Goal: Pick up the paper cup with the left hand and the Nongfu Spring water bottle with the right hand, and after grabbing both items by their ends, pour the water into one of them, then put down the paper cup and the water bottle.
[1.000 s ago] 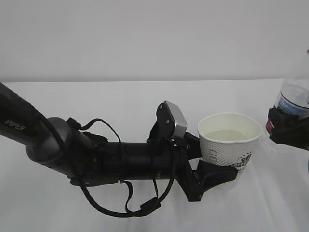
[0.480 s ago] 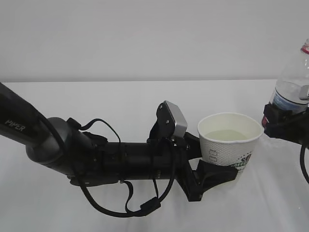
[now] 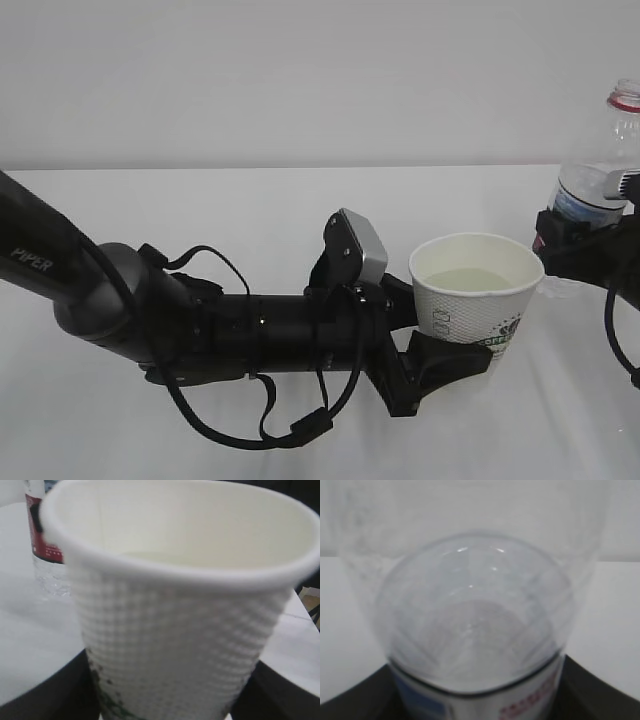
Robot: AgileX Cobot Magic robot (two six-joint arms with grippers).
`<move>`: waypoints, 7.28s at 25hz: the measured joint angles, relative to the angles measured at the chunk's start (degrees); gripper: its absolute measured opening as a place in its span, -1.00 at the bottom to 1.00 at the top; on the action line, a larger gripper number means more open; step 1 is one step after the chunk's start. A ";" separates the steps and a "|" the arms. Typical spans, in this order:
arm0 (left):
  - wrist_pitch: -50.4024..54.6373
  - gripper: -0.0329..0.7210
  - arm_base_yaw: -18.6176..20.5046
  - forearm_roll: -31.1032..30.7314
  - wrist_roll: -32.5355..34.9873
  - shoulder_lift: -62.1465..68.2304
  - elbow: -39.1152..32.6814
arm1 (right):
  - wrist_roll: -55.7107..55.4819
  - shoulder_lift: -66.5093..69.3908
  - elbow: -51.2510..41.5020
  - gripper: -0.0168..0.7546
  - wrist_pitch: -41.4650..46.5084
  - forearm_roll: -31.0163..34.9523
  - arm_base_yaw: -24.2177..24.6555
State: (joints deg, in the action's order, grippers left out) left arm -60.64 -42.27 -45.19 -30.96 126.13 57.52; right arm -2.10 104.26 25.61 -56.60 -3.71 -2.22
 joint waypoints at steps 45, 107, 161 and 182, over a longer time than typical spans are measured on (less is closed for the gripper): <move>0.00 0.39 0.00 0.00 0.00 0.00 0.00 | -1.08 3.43 0.16 0.23 -3.75 0.15 0.00; 0.38 0.38 0.00 0.00 0.00 0.00 0.00 | -1.29 3.43 0.25 0.62 0.58 -2.66 0.00; 0.47 0.37 0.00 0.00 0.00 0.00 0.00 | -4.53 -24.72 -16.86 0.77 -0.99 -0.89 0.00; 0.59 0.37 0.00 4.02 0.00 0.00 0.00 | -4.76 -42.82 -9.55 0.76 29.53 -1.50 0.00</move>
State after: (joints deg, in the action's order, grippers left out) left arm -60.05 -42.27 -41.17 -30.96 126.13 57.52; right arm -6.86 61.44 16.06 -27.07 -5.20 -2.22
